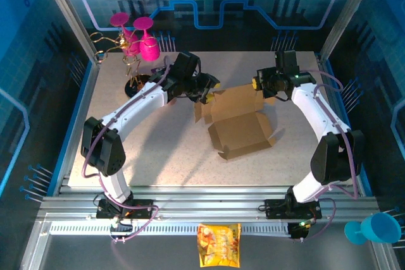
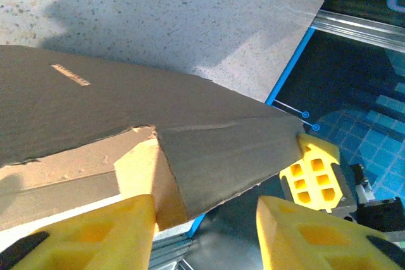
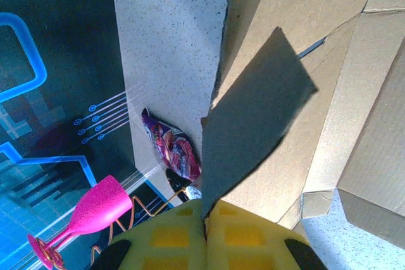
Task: Fold the paper box
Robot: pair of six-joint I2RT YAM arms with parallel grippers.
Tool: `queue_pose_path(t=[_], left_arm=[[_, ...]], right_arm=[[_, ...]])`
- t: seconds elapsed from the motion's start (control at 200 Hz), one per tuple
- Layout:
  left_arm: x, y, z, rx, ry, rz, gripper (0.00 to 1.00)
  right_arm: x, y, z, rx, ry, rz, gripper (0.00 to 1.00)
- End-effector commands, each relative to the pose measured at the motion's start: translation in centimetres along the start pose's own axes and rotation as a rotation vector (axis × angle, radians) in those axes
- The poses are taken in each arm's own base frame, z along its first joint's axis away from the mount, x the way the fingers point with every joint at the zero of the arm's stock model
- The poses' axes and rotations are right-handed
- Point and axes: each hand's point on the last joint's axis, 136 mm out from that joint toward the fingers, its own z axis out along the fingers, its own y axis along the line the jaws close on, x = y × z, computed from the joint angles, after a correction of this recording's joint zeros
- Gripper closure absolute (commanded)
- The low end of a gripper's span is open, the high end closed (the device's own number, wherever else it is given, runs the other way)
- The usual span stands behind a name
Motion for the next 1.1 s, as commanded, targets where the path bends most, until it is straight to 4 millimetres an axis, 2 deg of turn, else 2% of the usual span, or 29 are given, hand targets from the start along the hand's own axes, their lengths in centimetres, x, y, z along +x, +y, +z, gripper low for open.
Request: queue_pose_path(t=[0.0, 0.265, 0.32, 0.4, 0.445, 0.54, 0.59, 0.64, 0.76, 0.861, 0.996, 1.066, 1.096], left_arm=[[-0.2, -0.8, 0.9, 0.017, 0.006, -0.017, 0.58], [-1.2, -0.1, 1.6, 0.033, -0.010, -0.081, 0.77], [-1.5, 0.1, 1.6, 0.033, -0.014, -0.098, 0.84], [-1.9, 0.8, 1.8, 0.034, -0.019, -0.134, 1.00], [-2.0, 1.2, 1.9, 0.037, -0.021, -0.160, 1.00], [-2.3, 2.0, 2.0, 0.045, -0.034, -0.204, 1.00], [-2.5, 2.3, 2.0, 0.049, -0.043, -0.222, 1.00], [-2.7, 2.6, 2.0, 0.047, -0.050, -0.239, 1.00], [-3.2, 2.7, 1.9, 0.048, -0.057, -0.249, 1.00], [-3.3, 2.7, 1.9, 0.049, -0.057, -0.252, 1.00], [-3.3, 2.8, 2.0, 0.046, -0.053, -0.249, 1.00], [-3.4, 2.9, 2.0, 0.046, -0.054, -0.250, 1.00], [-3.4, 2.9, 2.0, 0.045, -0.052, -0.249, 1.00]], right_arm=[[-0.1, -0.3, -0.1, -0.012, 0.013, 0.025, 1.00], [0.1, -0.4, -0.2, -0.024, 0.027, 0.030, 1.00], [0.1, -0.4, -0.2, -0.026, 0.029, 0.031, 1.00], [0.1, -0.3, -0.1, -0.047, 0.031, 0.027, 1.00], [0.1, 0.1, 0.0, -0.088, 0.032, 0.019, 1.00], [0.2, 1.5, -0.1, -0.241, 0.011, -0.001, 0.67], [0.6, 1.7, -0.4, -0.291, -0.001, -0.008, 0.56], [1.0, 1.5, -0.6, -0.324, -0.012, -0.025, 0.50], [2.3, 0.7, -0.7, -0.369, -0.022, -0.057, 0.46], [3.3, -0.4, 0.5, -0.378, -0.006, -0.056, 0.45], [4.5, 0.1, 2.0, -0.413, 0.013, -0.088, 0.46], [4.9, 0.0, 3.0, -0.393, 0.022, -0.105, 0.51], [5.1, 0.5, 3.1, -0.416, 0.027, -0.112, 0.53]])
